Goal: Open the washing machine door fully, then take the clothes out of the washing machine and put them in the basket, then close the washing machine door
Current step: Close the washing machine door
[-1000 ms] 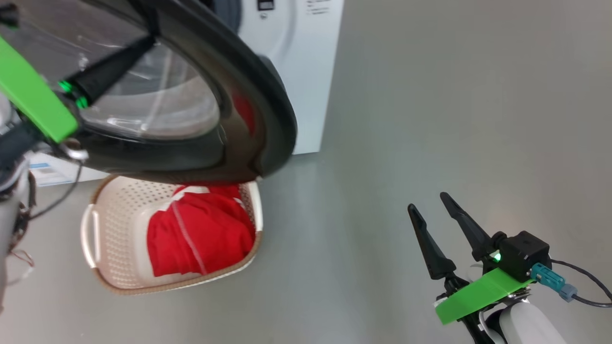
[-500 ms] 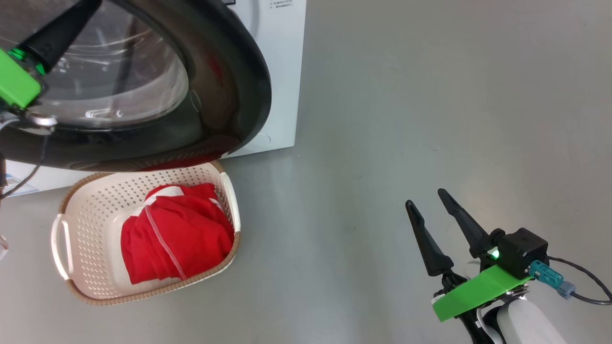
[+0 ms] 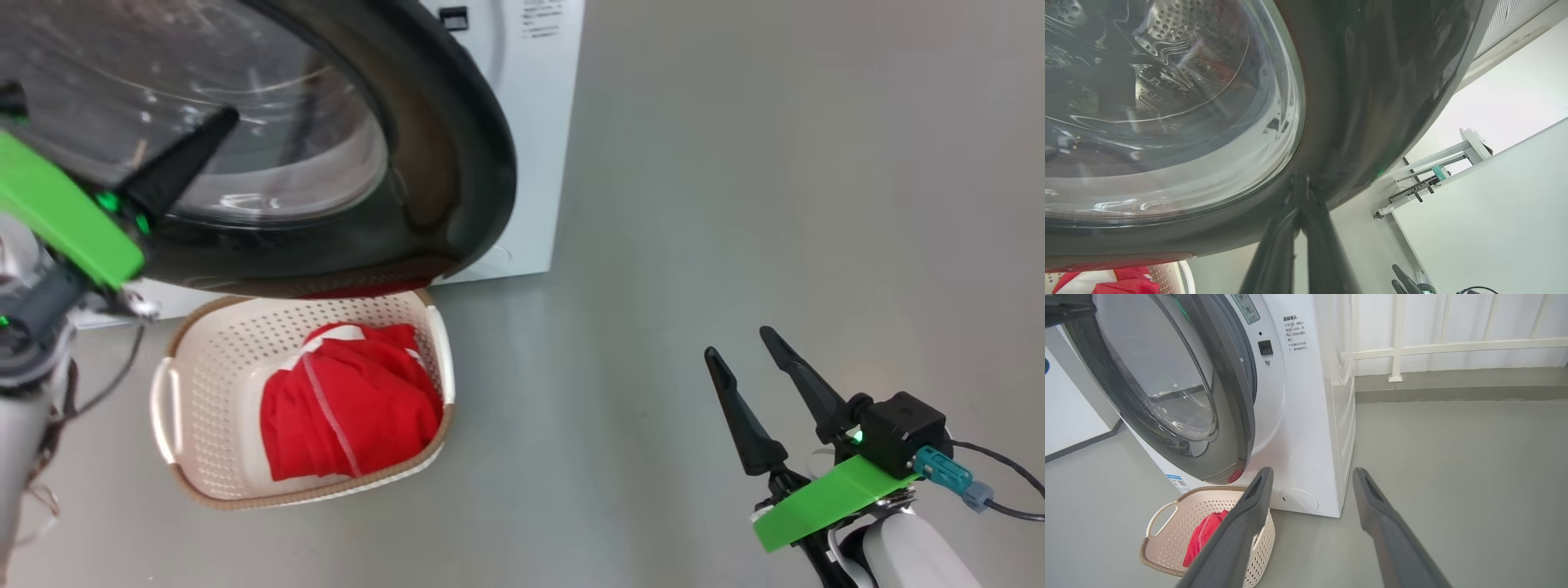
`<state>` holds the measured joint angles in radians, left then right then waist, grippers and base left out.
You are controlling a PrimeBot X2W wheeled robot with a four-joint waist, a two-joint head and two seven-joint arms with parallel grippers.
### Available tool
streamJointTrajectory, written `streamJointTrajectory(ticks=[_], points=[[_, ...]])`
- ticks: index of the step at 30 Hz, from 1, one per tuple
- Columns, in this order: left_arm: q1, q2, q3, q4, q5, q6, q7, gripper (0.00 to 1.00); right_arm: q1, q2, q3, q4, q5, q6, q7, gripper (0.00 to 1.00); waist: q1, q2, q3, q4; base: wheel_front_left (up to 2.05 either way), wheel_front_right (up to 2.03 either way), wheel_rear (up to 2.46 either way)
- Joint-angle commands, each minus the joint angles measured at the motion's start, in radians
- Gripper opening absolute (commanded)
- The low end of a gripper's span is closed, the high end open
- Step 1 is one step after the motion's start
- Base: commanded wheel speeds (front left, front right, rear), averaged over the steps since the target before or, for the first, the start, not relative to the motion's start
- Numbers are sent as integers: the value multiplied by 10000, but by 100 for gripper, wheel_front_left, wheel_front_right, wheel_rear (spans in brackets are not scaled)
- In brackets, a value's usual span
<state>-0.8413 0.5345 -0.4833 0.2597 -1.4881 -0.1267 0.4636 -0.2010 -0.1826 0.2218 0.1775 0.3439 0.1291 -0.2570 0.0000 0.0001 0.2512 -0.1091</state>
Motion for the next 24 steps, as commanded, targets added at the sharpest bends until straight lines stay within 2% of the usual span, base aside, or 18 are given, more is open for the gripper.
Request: streamJointTrajectory(ticks=[1, 4, 5, 6, 9, 15, 24], points=[[55, 575, 330, -334, -65, -40, -182, 26, 149, -136, 241, -211, -149, 16, -48, 100, 0, -1, -315, 385, 0, 0, 0], [443, 652, 261, -435, -90, -40, -472, 48, 223, -245, 249, -203, -147, 16, -48, 100, 0, -1, -470, 607, 0, 0, 0], [575, 685, 219, -468, -85, -40, -555, 68, 253, -277, 246, -192, -141, 16, -48, 100, 0, -1, -528, 678, 0, 0, 0], [721, 707, 186, -487, -91, -40, -653, 79, 285, -304, 245, -188, -132, 16, -48, 100, 0, -1, -582, 746, 0, 0, 0], [1222, 744, 102, -583, -183, -40, -953, 100, 407, -373, 238, -171, -118, 16, -48, 100, 0, -1, -767, 938, 0, 0, 0], [2139, 799, -74, -686, -319, -40, -1376, 100, 622, -473, 204, -180, -96, 16, -48, 100, 0, -1, -986, 1244, 0, 0, 0], [3469, 905, -447, -680, -26, -40, -2573, 100, 952, -602, 91, -183, -80, 16, -48, 100, 0, -1, -1244, 1671, 0, 0, 0]])
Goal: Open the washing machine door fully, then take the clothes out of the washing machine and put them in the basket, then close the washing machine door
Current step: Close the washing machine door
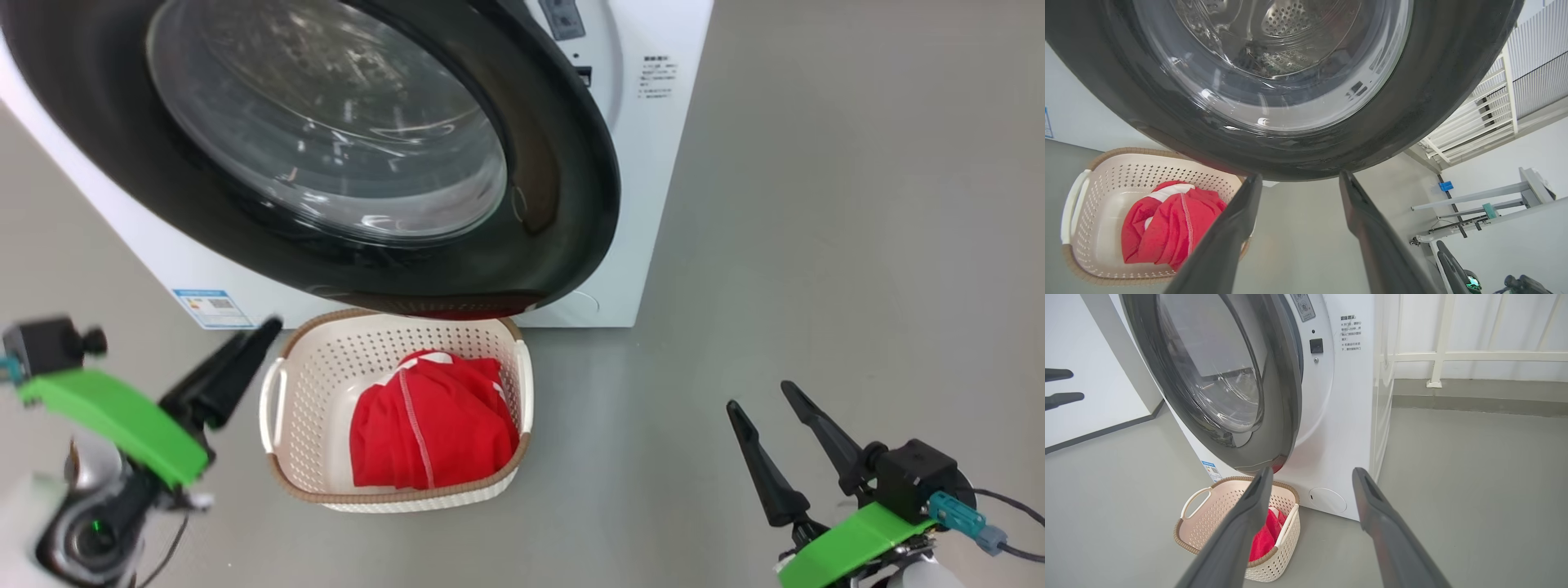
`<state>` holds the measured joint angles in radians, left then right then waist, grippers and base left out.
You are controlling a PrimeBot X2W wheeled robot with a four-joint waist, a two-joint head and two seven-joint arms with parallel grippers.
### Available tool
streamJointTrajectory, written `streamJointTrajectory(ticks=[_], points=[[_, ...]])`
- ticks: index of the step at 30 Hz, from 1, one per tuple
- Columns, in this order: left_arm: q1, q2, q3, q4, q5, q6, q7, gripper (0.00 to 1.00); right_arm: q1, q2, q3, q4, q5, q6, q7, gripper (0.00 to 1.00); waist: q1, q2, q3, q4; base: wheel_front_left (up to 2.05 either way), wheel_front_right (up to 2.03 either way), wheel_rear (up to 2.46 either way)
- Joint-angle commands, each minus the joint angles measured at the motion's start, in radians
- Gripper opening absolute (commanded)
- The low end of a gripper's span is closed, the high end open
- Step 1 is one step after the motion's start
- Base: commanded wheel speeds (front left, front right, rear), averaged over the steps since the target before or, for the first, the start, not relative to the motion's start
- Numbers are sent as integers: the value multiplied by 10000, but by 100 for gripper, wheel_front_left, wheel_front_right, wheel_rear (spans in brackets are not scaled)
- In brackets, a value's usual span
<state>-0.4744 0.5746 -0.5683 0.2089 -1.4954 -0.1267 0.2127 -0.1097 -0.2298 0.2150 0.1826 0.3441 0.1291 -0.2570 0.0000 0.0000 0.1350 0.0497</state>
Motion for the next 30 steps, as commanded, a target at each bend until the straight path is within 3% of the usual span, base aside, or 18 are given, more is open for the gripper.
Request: streamJointTrajectory(ticks=[1, 11, 21, 30], points=[[-70, 567, 342, -127, 163, -40, -242, 100, 63, -141, 164, -234, -83, 16, -48, 100, 0, 0, -110, 105, 0, 0, 0], [1338, 679, 33, 270, -22, -40, -1710, 100, 301, -290, 216, -180, -13, 16, -48, 100, 0, 0, -439, 152, 0, 0, 0], [2792, 806, -286, 875, 269, -40, -3636, 100, 684, -406, 15, -174, 6, 16, -48, 100, 0, 0, -673, -292, 0, 0, 0], [3433, 519, -404, 1640, 1227, -40, -4684, 100, 1059, -467, -239, -202, 25, 16, -48, 100, 0, 0, -814, -530, 0, 0, 0]])
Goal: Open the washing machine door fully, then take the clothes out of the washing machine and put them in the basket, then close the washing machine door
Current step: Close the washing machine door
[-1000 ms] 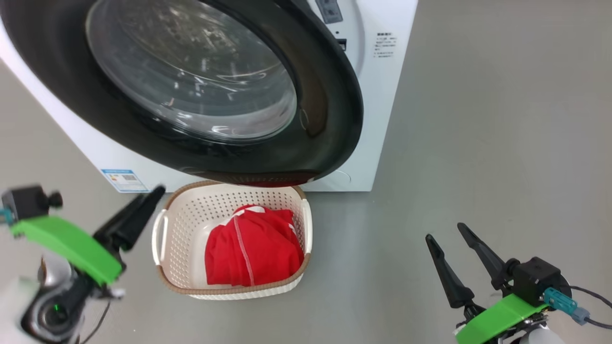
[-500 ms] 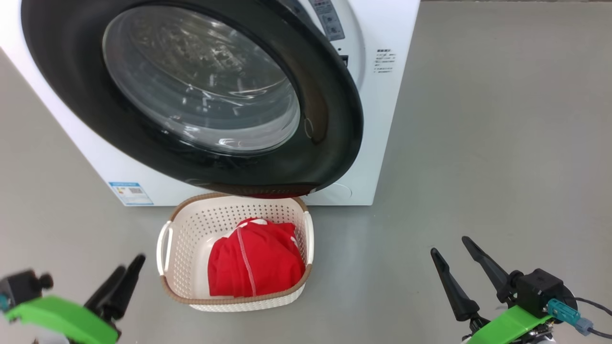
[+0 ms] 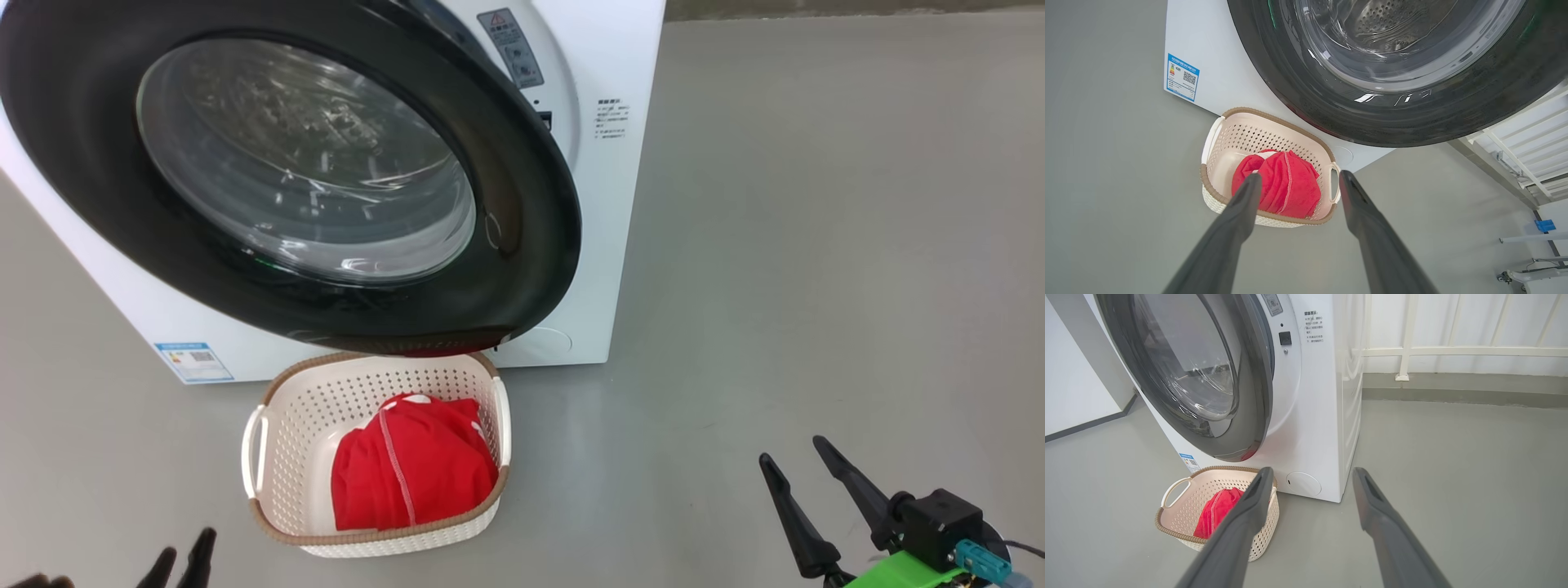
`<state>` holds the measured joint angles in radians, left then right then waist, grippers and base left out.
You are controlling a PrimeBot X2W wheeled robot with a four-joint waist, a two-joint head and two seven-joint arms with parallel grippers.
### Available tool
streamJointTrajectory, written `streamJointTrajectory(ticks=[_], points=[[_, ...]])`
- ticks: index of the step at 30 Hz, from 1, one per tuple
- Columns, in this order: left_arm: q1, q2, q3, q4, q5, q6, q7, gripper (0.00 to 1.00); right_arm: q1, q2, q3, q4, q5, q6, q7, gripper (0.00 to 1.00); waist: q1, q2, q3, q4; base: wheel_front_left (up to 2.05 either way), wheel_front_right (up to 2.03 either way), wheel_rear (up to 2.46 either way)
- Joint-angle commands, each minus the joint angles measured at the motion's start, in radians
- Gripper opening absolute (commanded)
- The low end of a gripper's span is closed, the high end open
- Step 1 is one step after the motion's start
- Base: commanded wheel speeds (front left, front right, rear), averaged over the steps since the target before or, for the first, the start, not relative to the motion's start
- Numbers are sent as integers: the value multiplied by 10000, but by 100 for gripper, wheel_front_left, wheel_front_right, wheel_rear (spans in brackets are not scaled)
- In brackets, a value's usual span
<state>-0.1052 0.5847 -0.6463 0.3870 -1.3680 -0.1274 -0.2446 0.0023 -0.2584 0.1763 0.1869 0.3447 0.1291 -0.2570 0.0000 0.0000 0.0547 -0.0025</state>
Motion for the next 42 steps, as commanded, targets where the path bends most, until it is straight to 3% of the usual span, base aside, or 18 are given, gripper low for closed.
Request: streamJointTrajectory(ticks=[1, 7, 19, 29, 42], points=[[-206, 337, 428, -57, 130, -33, -140, 100, -30, -190, 120, -246, 19, 16, -48, 100, 0, 0, -20, -26, 0, 0, 0], [200, -543, 2109, 207, 1772, -33, -168, 100, 135, -178, -43, -273, -1, 16, -48, 100, 0, 0, -106, -75, 0, 0, 0], [1414, -2716, 5636, -748, 6561, -33, -171, 100, 245, -136, -230, -301, -12, 16, -48, 100, 0, 0, -183, -123, 0, 0, 0], [1853, -3722, 6485, -1324, 8728, -33, -171, 100, 246, -71, -321, -300, -33, 16, -48, 100, 0, 0, -175, -121, 0, 0, 0], [2079, -4678, 7392, -1525, 10527, -33, -171, 100, 277, 50, -456, -257, -44, 16, -48, 100, 0, 0, -91, -119, 0, 0, 0]])
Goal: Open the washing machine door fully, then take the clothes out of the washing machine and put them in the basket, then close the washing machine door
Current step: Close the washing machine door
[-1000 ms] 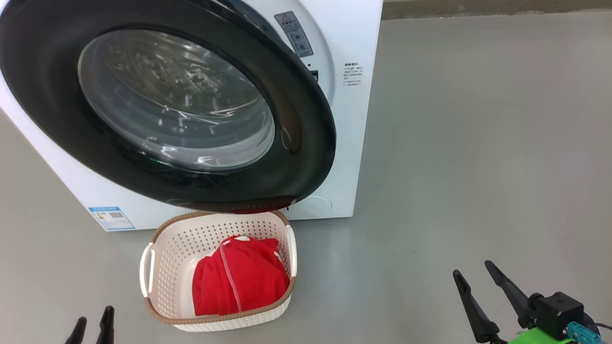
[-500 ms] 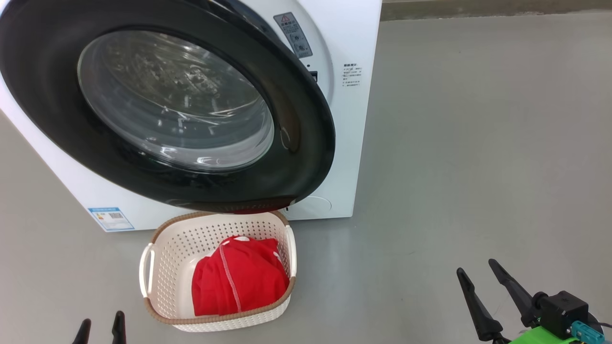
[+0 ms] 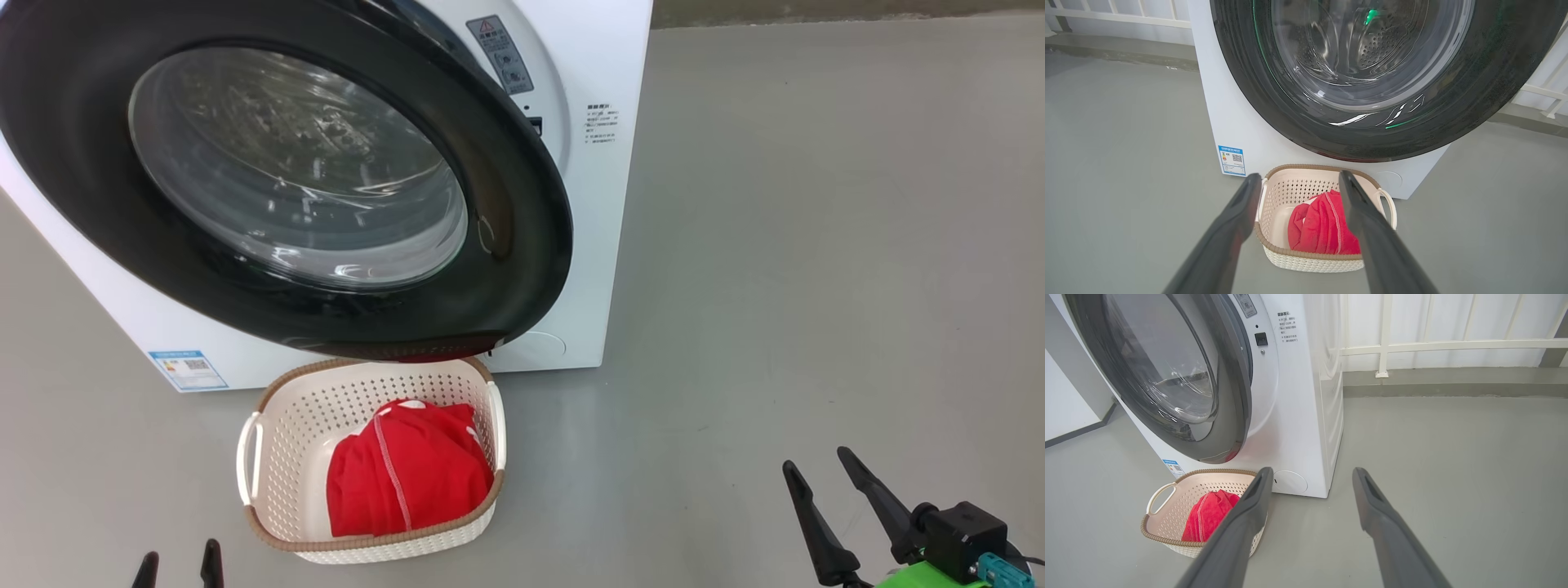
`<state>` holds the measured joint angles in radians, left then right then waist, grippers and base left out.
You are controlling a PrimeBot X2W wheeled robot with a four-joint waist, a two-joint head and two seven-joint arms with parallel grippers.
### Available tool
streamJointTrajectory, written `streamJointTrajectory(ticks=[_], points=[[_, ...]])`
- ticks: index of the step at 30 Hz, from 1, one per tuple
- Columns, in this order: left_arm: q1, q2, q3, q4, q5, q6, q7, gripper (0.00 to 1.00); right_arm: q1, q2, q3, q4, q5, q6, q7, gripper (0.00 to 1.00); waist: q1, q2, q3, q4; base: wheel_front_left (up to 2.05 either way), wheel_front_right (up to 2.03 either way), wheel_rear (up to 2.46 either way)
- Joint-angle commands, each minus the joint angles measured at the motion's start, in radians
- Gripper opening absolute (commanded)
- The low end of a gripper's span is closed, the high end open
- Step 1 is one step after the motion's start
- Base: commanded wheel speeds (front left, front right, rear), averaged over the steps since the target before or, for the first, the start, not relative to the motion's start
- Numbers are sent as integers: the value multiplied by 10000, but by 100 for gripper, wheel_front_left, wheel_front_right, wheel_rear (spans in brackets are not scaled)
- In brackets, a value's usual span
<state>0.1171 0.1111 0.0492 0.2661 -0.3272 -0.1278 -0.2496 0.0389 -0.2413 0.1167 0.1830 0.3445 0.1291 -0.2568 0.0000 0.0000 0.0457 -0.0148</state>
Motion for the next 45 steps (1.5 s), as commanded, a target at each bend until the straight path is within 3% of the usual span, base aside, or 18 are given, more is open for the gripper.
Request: streamJointTrajectory(ticks=[1, 18, 19, 20, 21, 22, 23, 37, 45], points=[[-129, 3, 495, -384, 207, -29, -122, 100, -94, -122, 131, -224, -44, 16, -49, 100, 0, 0, 3, 6, 0, 0, 0], [-213, -109, 420, -521, 378, -29, -122, 100, -383, -123, 345, -292, -10, 16, -49, 100, 0, 0, 2, 114, 0, 0, 0], [-207, -118, 395, -530, 367, -29, -122, 100, -419, -121, 410, -313, 41, 16, -49, 85, 0, 0, -4, 130, 0, 0, 0], [-191, -134, 366, -543, 370, -29, -122, 100, -459, -133, 501, -323, 96, 16, -49, 46, 0, 0, -13, 148, 0, 0, 0], [-181, -146, 336, -552, 373, -29, -122, 100, -512, -156, 594, -329, 121, 16, -49, 17, 0, 0, -21, 169, 0, 0, 0], [-179, -152, 313, -560, 368, -29, -122, 100, -585, -158, 671, -343, 163, 16, -49, 2, 0, 0, -15, 189, 0, 0, 0], [-193, -158, 292, -574, 361, -29, -122, 100, -666, -150, 737, -362, 212, 16, -49, 0, 0, 0, -13, 222, 0, 0, 0], [-410, -232, -94, -812, 524, -29, -122, 100, -3000, 336, 2264, 17, 646, 16, -49, 0, 0, 0, 323, 959, 0, 0, 0], [-719, -331, -88, -1000, 669, -29, -122, 100, -4090, 553, 2455, 479, 701, 16, -49, 0, 0, 0, 729, 1371, 0, 0, 0]])
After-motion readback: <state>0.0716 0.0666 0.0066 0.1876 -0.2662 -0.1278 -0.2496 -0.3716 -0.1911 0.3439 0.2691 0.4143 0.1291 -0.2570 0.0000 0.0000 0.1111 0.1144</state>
